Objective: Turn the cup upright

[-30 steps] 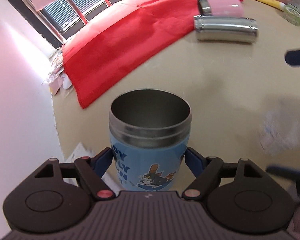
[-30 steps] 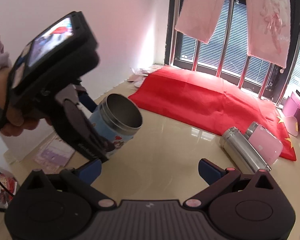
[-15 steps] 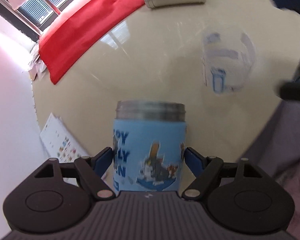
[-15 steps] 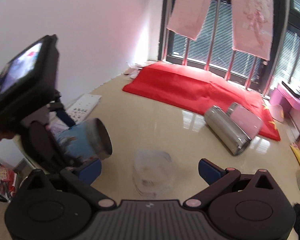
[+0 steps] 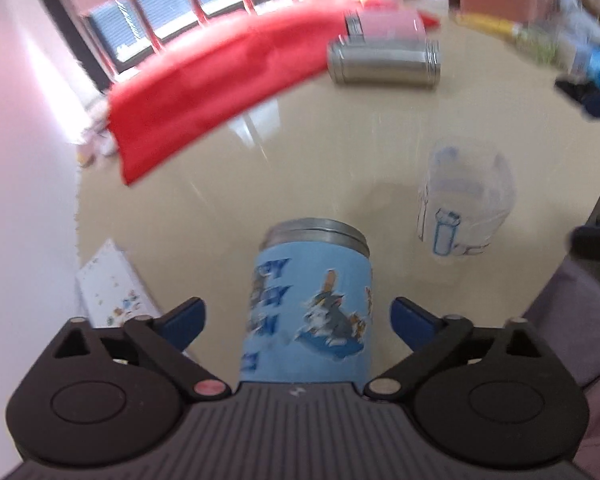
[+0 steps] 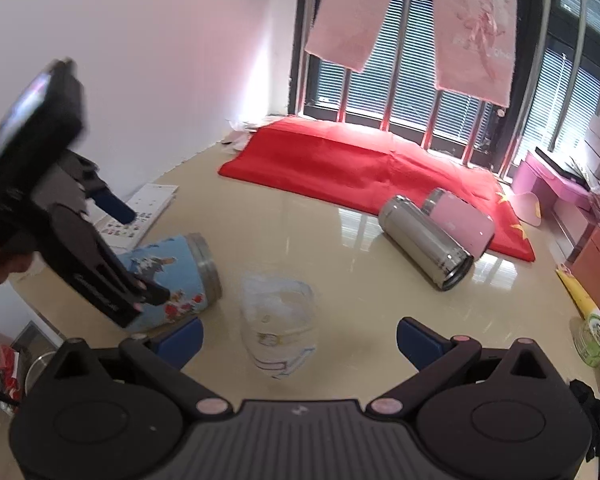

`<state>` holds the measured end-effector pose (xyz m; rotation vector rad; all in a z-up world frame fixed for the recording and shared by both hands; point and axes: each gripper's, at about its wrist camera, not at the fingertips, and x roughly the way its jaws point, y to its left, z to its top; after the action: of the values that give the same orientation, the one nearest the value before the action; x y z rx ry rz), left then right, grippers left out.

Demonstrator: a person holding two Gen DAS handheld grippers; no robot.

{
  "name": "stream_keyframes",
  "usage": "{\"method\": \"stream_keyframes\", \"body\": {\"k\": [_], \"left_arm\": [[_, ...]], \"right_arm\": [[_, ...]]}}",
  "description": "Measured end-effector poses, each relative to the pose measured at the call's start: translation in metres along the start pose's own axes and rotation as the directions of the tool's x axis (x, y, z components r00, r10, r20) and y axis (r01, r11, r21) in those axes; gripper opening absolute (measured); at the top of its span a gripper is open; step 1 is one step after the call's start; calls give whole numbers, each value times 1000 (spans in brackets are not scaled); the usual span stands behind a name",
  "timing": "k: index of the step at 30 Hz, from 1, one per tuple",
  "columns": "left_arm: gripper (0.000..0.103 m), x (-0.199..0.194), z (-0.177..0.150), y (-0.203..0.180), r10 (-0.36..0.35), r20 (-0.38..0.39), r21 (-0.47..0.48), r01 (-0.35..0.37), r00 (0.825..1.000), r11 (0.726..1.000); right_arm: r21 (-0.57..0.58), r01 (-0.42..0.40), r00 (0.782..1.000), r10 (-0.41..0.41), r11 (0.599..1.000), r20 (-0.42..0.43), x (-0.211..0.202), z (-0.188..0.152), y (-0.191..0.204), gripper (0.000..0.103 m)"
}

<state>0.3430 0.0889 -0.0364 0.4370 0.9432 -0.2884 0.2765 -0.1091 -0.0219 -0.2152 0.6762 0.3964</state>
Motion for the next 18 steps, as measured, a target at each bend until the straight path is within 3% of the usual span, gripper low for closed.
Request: {"method": "stream_keyframes", "body": {"k": [8,13,18], "left_arm": [[103,-52,-77,35,126,158,-214,-91,979,973],[103,-56,-113,48,117,196,-275,-60,974,960],[103,-56,-137,55,98,217,-271,-36,971,962]], "right_arm": [[-43,-36,999,37,998,13,5,17,49,103],[-33,-74,997,75,997,10,10,28,88,103],[51,-89,991,93,995,-99,33,41,113,103]]}}
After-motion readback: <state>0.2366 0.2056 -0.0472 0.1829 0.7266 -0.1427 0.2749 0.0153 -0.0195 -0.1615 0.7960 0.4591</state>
